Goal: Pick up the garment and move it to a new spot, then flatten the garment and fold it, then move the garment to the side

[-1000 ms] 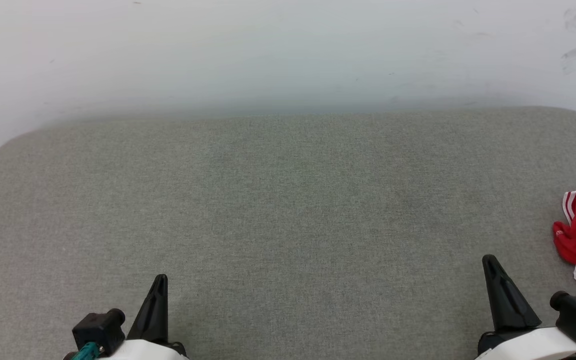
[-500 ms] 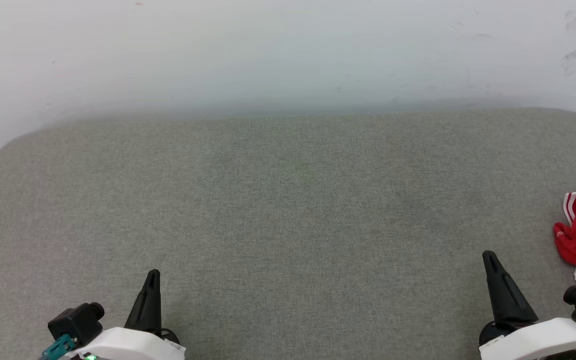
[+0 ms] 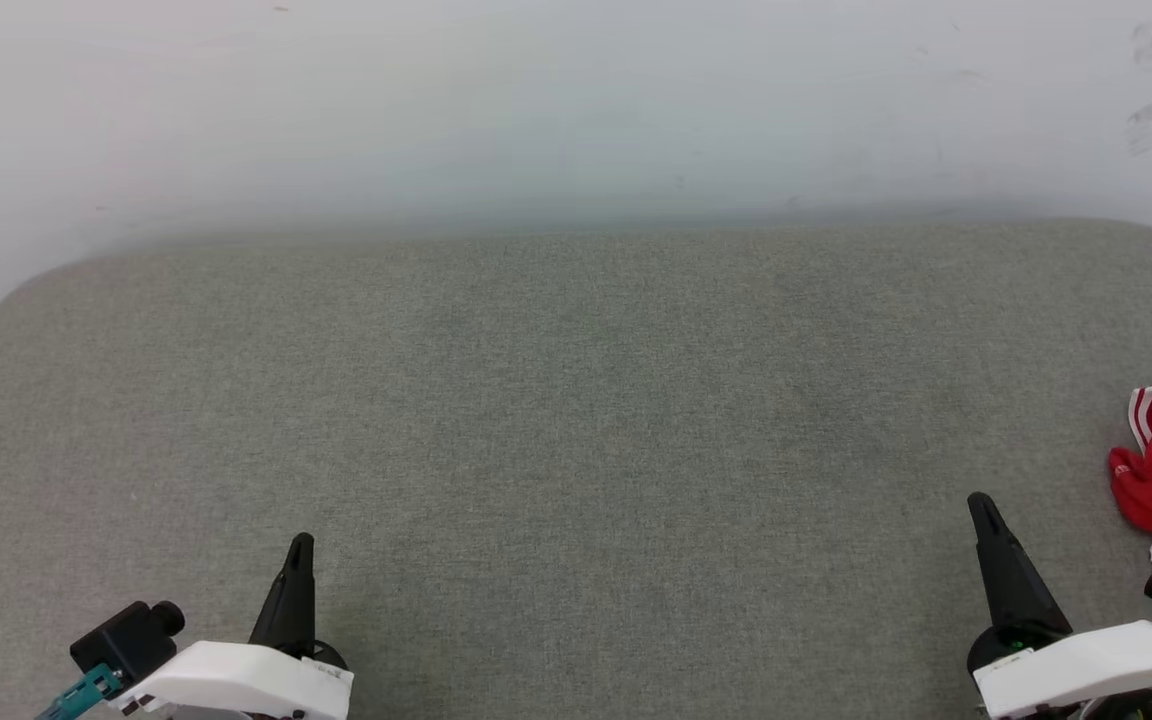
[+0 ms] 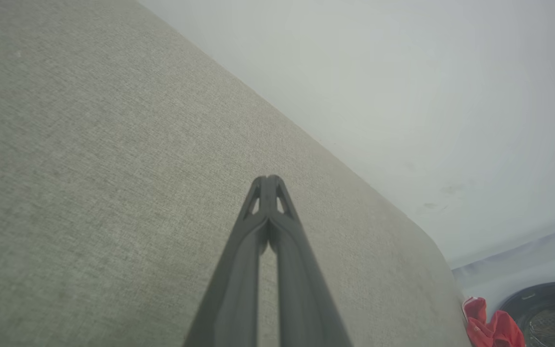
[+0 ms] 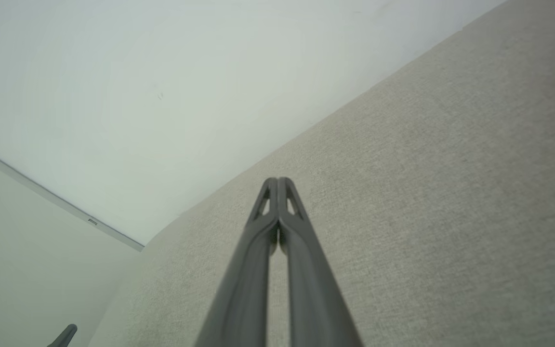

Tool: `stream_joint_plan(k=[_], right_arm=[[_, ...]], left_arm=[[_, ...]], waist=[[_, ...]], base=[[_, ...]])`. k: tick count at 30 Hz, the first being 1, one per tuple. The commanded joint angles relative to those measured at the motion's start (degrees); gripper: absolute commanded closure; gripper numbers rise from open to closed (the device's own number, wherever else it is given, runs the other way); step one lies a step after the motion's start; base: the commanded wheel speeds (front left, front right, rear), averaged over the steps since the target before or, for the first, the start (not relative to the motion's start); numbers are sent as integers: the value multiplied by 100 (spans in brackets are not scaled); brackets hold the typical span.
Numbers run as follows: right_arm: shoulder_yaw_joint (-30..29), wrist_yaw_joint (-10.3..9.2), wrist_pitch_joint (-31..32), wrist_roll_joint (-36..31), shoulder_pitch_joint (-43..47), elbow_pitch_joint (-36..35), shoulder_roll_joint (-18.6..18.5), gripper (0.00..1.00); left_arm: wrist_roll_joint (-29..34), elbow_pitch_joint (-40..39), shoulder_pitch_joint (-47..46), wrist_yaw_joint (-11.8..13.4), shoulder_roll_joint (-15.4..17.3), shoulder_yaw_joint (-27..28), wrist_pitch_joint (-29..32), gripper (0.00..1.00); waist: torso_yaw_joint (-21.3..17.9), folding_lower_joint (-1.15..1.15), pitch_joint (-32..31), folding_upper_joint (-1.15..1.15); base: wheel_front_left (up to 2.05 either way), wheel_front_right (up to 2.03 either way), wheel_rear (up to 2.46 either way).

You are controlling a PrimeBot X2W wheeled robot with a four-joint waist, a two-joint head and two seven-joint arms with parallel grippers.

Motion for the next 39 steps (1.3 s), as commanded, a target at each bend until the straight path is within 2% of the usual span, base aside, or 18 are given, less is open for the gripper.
stream_joint_plan(k=[1,15,39], right_arm=[[-10,0,4,169,-184,-22,-51,100],[-41,-1,111,1320,-366,245,-71,100],[-116,-1,293,2864,-614,621,-70,100]], left_arm=[[-151,-53,-162,-41,10,42,32,100],[-1194,34,-297,-119,-49,199,316,100],[-2626,156,-478,-216,-126,408,714,100]], waist=[[1,0,-1,0],[19,0,-17,0],[48,0,-45,0]], base=[[0,0,0],[0,0,0],[0,0,0]])
